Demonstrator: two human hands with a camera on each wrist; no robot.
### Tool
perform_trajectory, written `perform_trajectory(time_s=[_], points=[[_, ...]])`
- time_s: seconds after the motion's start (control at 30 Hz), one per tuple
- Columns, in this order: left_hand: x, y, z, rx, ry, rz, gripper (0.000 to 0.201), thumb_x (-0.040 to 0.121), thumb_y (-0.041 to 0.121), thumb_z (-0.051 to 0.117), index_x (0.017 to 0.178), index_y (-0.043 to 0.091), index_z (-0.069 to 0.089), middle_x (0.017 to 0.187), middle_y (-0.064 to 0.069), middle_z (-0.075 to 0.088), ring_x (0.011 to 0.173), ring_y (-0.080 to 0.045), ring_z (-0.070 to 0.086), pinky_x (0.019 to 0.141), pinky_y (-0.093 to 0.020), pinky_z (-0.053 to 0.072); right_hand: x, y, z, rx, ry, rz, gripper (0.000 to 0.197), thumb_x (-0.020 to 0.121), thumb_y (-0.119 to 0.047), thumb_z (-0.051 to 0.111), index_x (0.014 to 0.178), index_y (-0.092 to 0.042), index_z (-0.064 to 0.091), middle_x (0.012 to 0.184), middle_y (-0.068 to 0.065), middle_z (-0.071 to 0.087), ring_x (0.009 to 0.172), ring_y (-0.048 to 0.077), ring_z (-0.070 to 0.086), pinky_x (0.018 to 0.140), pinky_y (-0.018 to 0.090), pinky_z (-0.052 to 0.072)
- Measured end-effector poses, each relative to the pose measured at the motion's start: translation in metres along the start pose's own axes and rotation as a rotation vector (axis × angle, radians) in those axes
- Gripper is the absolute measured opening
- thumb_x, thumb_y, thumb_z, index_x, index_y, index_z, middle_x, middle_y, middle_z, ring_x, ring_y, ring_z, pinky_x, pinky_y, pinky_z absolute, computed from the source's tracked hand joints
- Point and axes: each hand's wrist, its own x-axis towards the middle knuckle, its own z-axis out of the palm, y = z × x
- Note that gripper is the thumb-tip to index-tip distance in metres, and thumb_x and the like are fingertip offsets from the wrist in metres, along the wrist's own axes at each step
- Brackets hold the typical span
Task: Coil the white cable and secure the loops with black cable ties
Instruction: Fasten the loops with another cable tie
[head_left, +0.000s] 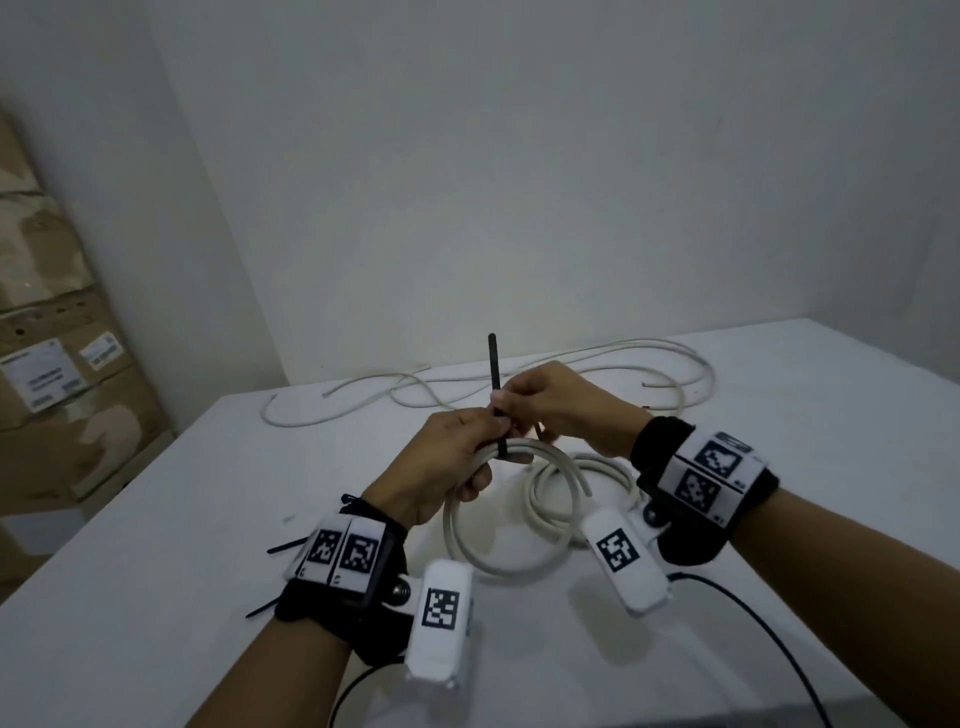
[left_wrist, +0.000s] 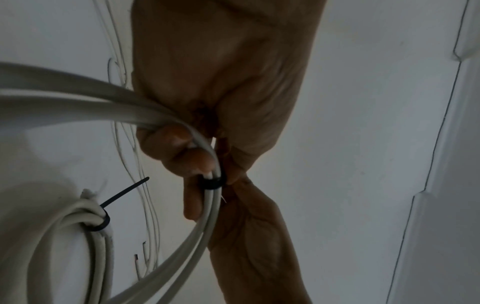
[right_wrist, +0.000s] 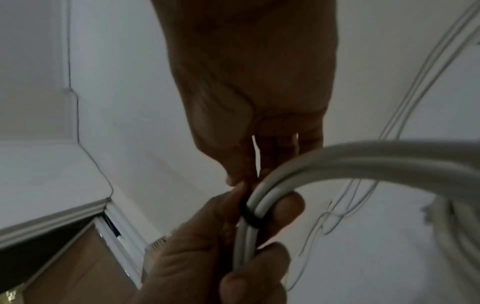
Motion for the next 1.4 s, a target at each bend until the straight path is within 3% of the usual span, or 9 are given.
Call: perform_trajectory(time_s=[0.1, 0.47, 0.63, 0.8, 0.9, 1.03, 1.17, 1.27, 1.4], points=[[0.003, 0.004, -0.001, 0.016, 0.006, 0.0, 0.023, 0.097, 0.02, 0.048, 0.09, 0.006, 0.065, 0.086, -0.018, 0.074, 0.042, -0.014, 0.038, 0.043, -0.022, 0.025, 0.004, -0.001, 0.001, 0.127, 0.059, -0.062, 0.02, 0.091, -0.017, 0.062, 0.078, -0.001, 0.061, 0.062, -0.001, 0.058, 0.058, 0.011, 0.053, 0.052, 0.021, 0.038], [0.008, 0.016, 0.002, 0.095, 0.061, -0.087, 0.025, 0.091, 0.027, 0.047, 0.093, 0.008, 0.063, 0.075, -0.011, 0.073, 0.038, -0.015, 0.029, 0.041, -0.019, 0.023, 0.024, 0.005, 0.003, 0.296, 0.227, -0.082, 0.028, 0.085, 0.002, 0.062, 0.059, -0.003, 0.055, 0.058, 0.009, 0.054, 0.049, 0.012, 0.048, 0.05, 0.021, 0.04], [0.013, 0.014, 0.003, 0.136, 0.103, -0.13, 0.032, 0.091, 0.039, 0.052, 0.084, 0.011, 0.067, 0.066, -0.008, 0.069, 0.037, -0.011, 0.027, 0.041, -0.017, 0.02, 0.01, 0.013, 0.013, 0.214, 0.26, -0.043, 0.03, 0.091, -0.022, 0.062, 0.066, -0.005, 0.061, 0.063, 0.007, 0.06, 0.047, 0.01, 0.052, 0.043, 0.021, 0.039], [0.02, 0.019, -0.001, 0.099, 0.118, -0.118, 0.029, 0.088, 0.033, 0.057, 0.078, 0.007, 0.065, 0.067, -0.011, 0.068, 0.036, -0.011, 0.029, 0.042, -0.018, 0.02, -0.012, 0.015, 0.013, 0.235, -0.055, 0.072, 0.063, 0.095, -0.056, 0.036, 0.095, 0.0, 0.066, 0.074, 0.008, 0.066, 0.062, 0.017, 0.063, 0.051, 0.025, 0.048], [0.025, 0.022, -0.005, 0.01, 0.111, -0.137, 0.017, 0.088, 0.022, 0.056, 0.084, 0.006, 0.062, 0.072, -0.015, 0.07, 0.036, -0.012, 0.035, 0.038, -0.016, 0.025, -0.013, 0.021, 0.012, 0.314, -0.022, 0.027, 0.046, 0.1, -0.043, 0.037, 0.079, -0.007, 0.057, 0.062, 0.002, 0.052, 0.052, 0.014, 0.047, 0.049, 0.024, 0.038], [0.025, 0.02, -0.007, -0.14, 0.055, -0.097, 0.027, 0.09, 0.03, 0.061, 0.094, 0.003, 0.064, 0.082, -0.017, 0.071, 0.047, -0.016, 0.057, 0.043, -0.022, 0.046, -0.007, 0.027, 0.005, 0.497, 0.11, 0.081, 0.032, 0.102, -0.028, 0.04, 0.074, -0.014, 0.044, 0.058, -0.001, 0.038, 0.045, 0.008, 0.031, 0.042, 0.02, 0.026], [0.02, 0.001, -0.006, -0.202, 0.124, -0.073, 0.035, 0.097, 0.039, 0.051, 0.088, 0.006, 0.057, 0.055, -0.002, 0.051, 0.043, -0.015, 0.045, 0.046, -0.027, 0.045, -0.005, 0.026, -0.007, 0.715, 0.244, 0.166, 0.025, 0.102, -0.021, 0.04, 0.078, -0.015, 0.044, 0.06, 0.002, 0.037, 0.043, 0.009, 0.032, 0.038, 0.018, 0.027], [0.023, -0.011, 0.006, -0.284, 0.26, -0.008, 0.035, 0.102, 0.038, 0.04, 0.086, 0.008, 0.049, 0.049, 0.005, 0.029, 0.039, -0.011, 0.028, 0.04, -0.025, 0.034, -0.009, 0.03, -0.007, 0.559, 0.269, 0.148, 0.018, 0.101, -0.017, 0.042, 0.086, -0.012, 0.051, 0.065, 0.007, 0.047, 0.051, 0.015, 0.043, 0.041, 0.022, 0.038], [0.034, -0.013, 0.015, -0.346, 0.293, -0.011, 0.017, 0.101, 0.018, 0.043, 0.086, 0.012, 0.043, 0.059, 0.001, 0.033, 0.045, -0.012, 0.031, 0.039, -0.023, 0.031, -0.024, 0.04, -0.014, 0.066, 0.283, 0.119, 0.013, 0.096, -0.015, 0.049, 0.105, -0.018, 0.059, 0.075, 0.009, 0.064, 0.057, 0.021, 0.061, 0.04, 0.023, 0.047]])
